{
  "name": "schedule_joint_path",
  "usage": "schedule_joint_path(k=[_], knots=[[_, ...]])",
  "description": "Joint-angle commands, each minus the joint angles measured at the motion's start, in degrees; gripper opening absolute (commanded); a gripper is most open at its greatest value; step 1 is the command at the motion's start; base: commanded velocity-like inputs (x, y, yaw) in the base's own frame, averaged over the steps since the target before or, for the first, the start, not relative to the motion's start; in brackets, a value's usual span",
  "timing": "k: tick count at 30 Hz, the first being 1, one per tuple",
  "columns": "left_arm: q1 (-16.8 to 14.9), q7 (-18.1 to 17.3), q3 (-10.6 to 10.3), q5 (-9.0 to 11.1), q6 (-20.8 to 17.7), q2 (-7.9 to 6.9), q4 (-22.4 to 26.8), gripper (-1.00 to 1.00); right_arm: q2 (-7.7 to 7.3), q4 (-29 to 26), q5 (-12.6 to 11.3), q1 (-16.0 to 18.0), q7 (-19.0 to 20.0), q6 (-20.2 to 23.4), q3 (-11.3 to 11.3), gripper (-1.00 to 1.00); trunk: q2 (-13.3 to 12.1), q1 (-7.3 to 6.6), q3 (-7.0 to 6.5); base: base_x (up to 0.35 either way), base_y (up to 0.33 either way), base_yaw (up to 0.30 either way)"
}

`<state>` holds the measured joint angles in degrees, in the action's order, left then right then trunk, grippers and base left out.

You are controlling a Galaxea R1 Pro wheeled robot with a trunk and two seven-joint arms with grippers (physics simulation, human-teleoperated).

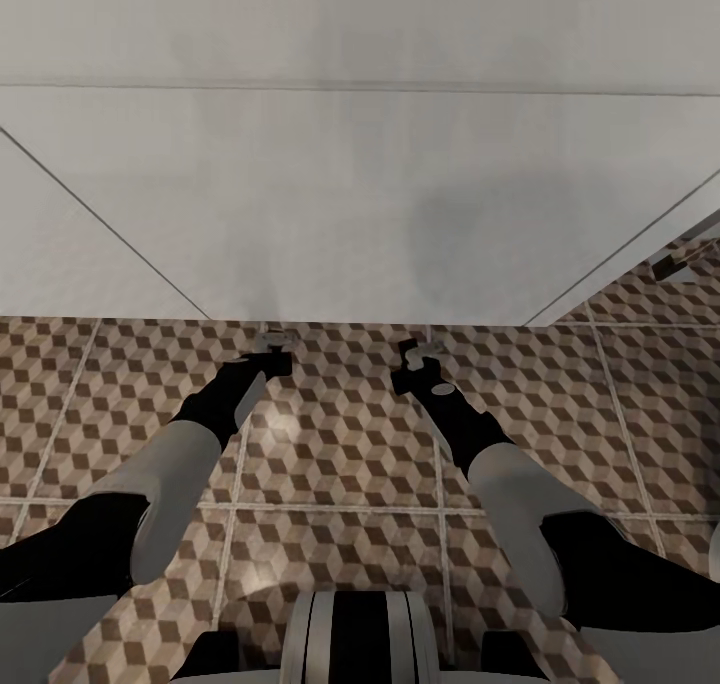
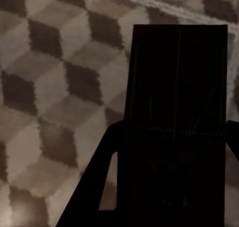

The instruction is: Take the four mousetraps from the cabinet in the bathroom and place them on the bathroom floor. Make sure all four end up on the same floor surface, and ensure that at least two of them are either under or directly next to the same bathroom sink.

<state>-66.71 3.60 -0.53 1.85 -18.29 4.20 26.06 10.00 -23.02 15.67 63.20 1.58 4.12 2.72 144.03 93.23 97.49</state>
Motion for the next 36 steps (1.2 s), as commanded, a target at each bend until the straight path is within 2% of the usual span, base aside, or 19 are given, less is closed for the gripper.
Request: schedule_joint_path(k=[1, 13, 36], knots=[[0.04, 0.33, -0.09, 0.0, -0.34, 0.01, 0.1, -1.0, 0.0, -0.14, 0.59, -0.01, 0.17, 0.43, 0.01, -1.0, 0.01, -0.01, 0.03, 0.0, 0.0, 0.0], [0.26, 0.03, -0.13, 0.0, -0.18, 0.02, 0.19, -1.0, 0.0, 3.16, 0.55, -0.01, 0.09, 0.59, -0.25, -1.0, 0.01, -0.01, 0.03, 0.0, 0.0, 0.0], [0.37, -0.61, -0.17, -0.09, -0.25, 0.02, 0.35, -1.0, 0.0, 2.47, 0.41, -0.01, 0.09, -1.16, -0.24, -1.0, 0.01, -0.01, 0.03, 0.0, 0.0, 0.0]])
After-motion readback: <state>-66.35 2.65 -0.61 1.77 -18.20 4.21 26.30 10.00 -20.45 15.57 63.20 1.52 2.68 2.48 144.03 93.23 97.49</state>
